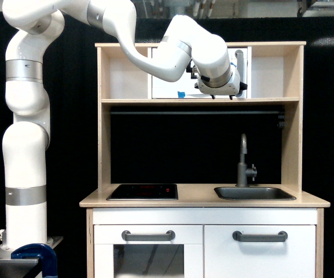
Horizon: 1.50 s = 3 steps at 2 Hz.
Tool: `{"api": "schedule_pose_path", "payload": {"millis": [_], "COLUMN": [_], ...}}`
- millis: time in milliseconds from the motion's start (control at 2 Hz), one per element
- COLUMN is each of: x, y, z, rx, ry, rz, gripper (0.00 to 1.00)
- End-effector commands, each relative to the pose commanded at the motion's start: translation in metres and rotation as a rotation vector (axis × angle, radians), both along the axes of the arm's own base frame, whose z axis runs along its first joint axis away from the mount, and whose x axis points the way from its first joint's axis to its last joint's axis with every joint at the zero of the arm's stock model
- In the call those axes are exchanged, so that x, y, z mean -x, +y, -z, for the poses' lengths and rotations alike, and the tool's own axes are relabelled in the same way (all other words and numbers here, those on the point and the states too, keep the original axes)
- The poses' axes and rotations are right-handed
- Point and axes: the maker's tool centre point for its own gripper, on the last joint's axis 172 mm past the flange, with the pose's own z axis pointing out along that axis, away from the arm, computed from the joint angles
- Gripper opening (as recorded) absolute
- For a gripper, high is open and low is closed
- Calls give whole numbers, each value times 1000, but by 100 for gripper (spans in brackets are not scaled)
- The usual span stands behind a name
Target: Open the oven door
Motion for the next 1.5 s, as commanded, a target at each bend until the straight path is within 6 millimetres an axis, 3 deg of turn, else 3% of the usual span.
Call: {"api": "schedule_pose_path", "payload": {"millis": [500, 1500], "x": [-34, -61], "y": [43, 95], "z": [-50, -62], "rx": [0, 0], "ry": [0, 0], "rz": [0, 0], "gripper": [100, 100]}}
